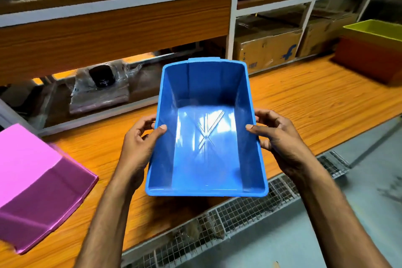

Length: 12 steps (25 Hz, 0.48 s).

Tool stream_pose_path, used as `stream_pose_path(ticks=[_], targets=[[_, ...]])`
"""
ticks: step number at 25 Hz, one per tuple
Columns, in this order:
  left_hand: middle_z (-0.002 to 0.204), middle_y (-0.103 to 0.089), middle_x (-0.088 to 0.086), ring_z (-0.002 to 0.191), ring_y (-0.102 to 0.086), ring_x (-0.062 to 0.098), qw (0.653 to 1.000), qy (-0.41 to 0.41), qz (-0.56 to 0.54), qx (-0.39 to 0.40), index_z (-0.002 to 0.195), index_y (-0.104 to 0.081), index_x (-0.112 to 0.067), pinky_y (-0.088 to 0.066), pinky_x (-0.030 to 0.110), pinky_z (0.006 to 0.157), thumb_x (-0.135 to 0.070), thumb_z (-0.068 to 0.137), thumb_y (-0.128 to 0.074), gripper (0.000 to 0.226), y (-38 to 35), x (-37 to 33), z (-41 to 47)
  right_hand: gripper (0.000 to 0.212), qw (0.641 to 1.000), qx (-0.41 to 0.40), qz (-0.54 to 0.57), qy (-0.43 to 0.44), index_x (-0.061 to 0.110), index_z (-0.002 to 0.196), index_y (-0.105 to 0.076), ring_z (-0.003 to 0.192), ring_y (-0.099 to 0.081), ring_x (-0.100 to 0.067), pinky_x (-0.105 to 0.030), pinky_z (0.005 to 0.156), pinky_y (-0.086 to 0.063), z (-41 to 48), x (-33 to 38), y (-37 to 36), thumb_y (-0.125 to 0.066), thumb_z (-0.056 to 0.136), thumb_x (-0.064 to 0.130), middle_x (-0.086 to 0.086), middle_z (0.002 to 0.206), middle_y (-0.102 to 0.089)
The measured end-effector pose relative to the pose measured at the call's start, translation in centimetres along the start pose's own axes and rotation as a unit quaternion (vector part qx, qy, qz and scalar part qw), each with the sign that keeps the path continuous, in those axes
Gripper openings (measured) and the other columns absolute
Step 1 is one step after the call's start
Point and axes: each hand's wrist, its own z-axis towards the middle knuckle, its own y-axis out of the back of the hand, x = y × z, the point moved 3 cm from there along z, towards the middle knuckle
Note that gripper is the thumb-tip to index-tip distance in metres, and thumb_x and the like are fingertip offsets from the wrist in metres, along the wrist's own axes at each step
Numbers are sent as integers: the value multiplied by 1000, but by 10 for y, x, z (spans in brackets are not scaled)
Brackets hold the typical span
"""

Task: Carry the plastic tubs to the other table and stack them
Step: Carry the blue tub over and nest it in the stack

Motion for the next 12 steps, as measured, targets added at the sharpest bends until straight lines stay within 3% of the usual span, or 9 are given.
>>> stream_pose_path(ticks=[2,5,8,10,12], targets=[[126,-72,1,113,-71,20,1000,10,-8,27,127,-70,-22,-60,32,81,-24,95,-71,31,-16,9,-4,33,1000,-30,9,3,17,114,-71,89,-71,-9,-23,62,-59,-21,6,17,-68,89,-5,3,102,-72],[127,-72,-3,116,-69,13,995,27,-11,95,127,-71,-24,-57,24,80,-30,94,-71,33,-48,19,-16,31,993,-113,17,-11,18,104,-72,70,-69,-4,-15,47,-50,-64,8,49,-64,90,-8,2,94,-74],[115,-78,-8,106,-71,6,986,56,-19,154,121,-73,-20,-55,20,81,-24,97,-67,25,-88,24,-34,29,981,-190,28,-22,19,96,-75,71,-67,-11,-21,55,-51,-114,8,82,-64,89,-7,-3,94,-74],[109,-79,-7,95,-73,4,975,84,-16,204,118,-73,-18,-57,18,75,-22,98,-67,22,-119,31,-47,27,972,-232,33,-27,20,94,-77,69,-67,-12,-23,62,-49,-147,5,108,-65,89,-3,-3,91,-75],[106,-80,-5,87,-75,6,962,115,-14,247,116,-73,-14,-58,19,68,-23,97,-69,22,-154,34,-61,21,957,-281,61,-39,17,99,-75,66,-69,-13,-26,66,-57,-179,1,134,-64,90,0,-5,88,-76]])
